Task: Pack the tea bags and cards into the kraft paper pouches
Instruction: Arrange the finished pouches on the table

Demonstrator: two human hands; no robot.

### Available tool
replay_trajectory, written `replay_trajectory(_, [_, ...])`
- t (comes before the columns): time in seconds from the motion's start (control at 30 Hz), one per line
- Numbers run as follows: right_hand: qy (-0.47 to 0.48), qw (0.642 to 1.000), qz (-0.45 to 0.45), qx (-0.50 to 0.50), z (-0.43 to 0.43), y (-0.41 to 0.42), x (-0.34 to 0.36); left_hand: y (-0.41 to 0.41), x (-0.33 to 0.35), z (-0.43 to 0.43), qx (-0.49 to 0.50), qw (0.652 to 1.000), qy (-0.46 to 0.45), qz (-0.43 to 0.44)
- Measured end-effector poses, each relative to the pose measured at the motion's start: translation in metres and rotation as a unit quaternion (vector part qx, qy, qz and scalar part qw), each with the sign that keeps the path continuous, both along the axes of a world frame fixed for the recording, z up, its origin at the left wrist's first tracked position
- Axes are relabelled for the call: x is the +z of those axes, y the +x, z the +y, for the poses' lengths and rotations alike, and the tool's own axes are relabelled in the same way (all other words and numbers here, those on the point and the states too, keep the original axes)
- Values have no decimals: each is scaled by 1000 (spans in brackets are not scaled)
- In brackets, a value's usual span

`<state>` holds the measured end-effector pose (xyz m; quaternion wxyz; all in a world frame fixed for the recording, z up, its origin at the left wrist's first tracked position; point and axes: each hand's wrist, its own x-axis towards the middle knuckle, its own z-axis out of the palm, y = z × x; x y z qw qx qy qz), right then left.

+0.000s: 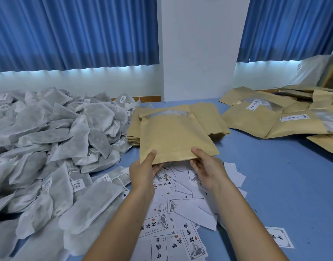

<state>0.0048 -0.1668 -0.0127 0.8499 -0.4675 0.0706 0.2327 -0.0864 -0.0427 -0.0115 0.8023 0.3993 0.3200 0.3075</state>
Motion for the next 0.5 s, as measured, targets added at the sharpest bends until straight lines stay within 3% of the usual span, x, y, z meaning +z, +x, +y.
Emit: replay_trajectory(0.5, [-21,999,-39,31,9,-6,-4,2,-8,-13,-81,994,47,57])
